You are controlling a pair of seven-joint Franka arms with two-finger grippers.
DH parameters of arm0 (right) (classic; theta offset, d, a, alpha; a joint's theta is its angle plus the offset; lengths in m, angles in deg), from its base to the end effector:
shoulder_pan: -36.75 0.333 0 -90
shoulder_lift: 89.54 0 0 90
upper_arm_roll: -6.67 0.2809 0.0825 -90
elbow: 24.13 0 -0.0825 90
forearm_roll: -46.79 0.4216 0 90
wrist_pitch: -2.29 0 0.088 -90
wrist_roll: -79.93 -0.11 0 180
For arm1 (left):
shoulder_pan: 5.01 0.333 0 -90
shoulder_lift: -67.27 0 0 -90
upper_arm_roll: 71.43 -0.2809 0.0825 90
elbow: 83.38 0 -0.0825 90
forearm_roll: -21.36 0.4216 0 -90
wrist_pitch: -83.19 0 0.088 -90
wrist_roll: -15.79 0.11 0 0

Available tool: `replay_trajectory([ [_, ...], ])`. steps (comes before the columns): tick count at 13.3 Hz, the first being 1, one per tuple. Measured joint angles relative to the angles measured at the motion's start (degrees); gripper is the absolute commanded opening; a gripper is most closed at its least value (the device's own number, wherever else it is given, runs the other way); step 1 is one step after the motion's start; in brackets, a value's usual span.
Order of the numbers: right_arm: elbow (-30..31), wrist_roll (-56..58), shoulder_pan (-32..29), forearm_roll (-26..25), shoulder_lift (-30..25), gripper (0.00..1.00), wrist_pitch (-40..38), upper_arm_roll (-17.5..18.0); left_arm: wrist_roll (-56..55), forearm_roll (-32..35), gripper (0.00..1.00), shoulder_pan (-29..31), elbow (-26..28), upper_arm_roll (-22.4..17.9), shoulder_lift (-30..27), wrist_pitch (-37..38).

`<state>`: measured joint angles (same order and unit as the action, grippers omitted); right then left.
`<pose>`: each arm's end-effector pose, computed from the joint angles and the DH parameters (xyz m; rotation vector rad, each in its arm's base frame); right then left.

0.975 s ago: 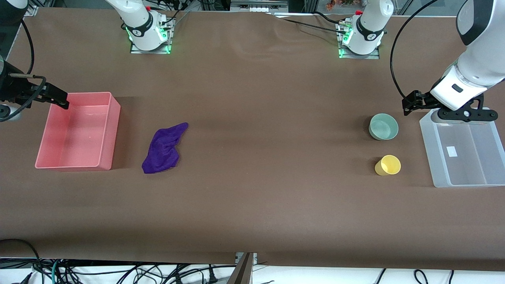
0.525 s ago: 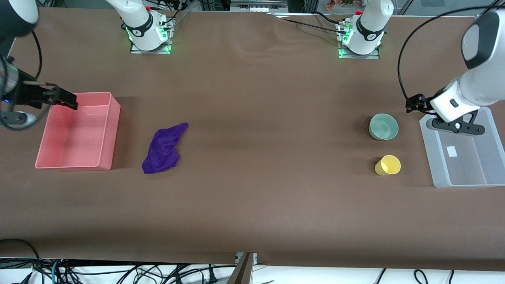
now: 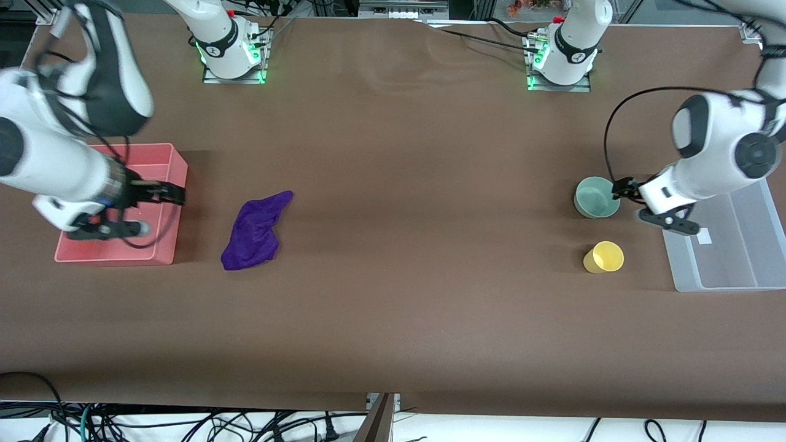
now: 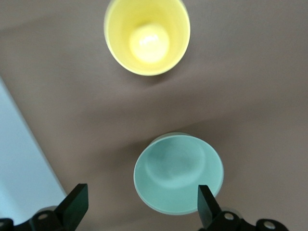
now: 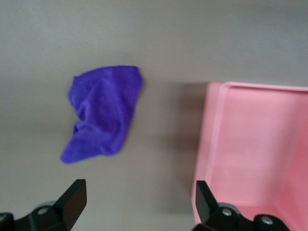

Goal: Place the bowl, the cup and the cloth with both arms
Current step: 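Grasp the purple cloth with the right gripper while the left gripper grasps the bowl, then carry the cloth into the pink bin while the left gripper lowers the bowl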

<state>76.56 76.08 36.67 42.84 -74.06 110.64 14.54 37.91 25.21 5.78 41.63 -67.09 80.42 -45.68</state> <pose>0.6368 0.0779 0.3504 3.0913 0.1429 -0.2016 0.5525 0.0634 0.2063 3.0821 -0.4963 -0.2563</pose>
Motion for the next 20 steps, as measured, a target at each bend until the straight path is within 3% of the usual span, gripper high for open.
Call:
replay_trajectory([
  [1, 2.3, -2.4, 0.2, 0.0, 1.2, 1.00, 4.0, 0.9, 2.2, 0.0, 0.93, 0.8, 0.9, 0.0, 2.2, -2.4],
  [2, 3.8, -5.3, 0.3, 0.0, 2.8, 1.00, 7.3, 1.9, 4.3, 0.0, 0.77, 1.7, 1.2, 0.0, 4.0, -4.4],
  [3, 4.6, -8.0, 0.5, 0.0, 4.7, 1.00, 10.0, 2.8, 6.5, 0.0, 0.50, 2.6, 1.5, 0.0, 5.6, -6.6],
  [5, 4.9, -10.9, 1.3, 0.0, 8.5, 1.00, 14.2, 3.6, 9.0, 0.0, 0.14, 4.1, 2.7, 0.0, 7.3, -10.0],
  [6, 4.9, -11.4, 1.6, 0.0, 10.2, 1.00, 16.0, 3.6, 9.5, 0.0, 0.00, 4.4, 3.1, 0.0, 7.7, -10.6],
  [11, 5.0, -11.6, 1.8, 0.0, 16.2, 1.00, 23.6, 3.6, 9.9, 0.0, 0.00, 4.4, 3.5, 0.4, 7.9, -10.7],
  [14, 5.1, -11.6, 1.8, 0.0, 18.2, 0.33, 25.0, 3.6, 10.0, 0.0, 0.00, 4.4, 2.5, 0.6, 5.9, -8.7],
  [16, 5.4, -11.6, 1.8, 0.0, 18.8, 0.00, 25.1, 3.6, 10.6, 0.0, 0.00, 4.4, -0.4, 0.6, 3.1, -2.3],
  [20, 5.6, -11.5, 2.0, 0.0, 18.8, 0.00, 25.0, 3.6, 19.2, 0.0, 0.00, 6.2, -14.0, 0.1, 0.2, 13.2],
])
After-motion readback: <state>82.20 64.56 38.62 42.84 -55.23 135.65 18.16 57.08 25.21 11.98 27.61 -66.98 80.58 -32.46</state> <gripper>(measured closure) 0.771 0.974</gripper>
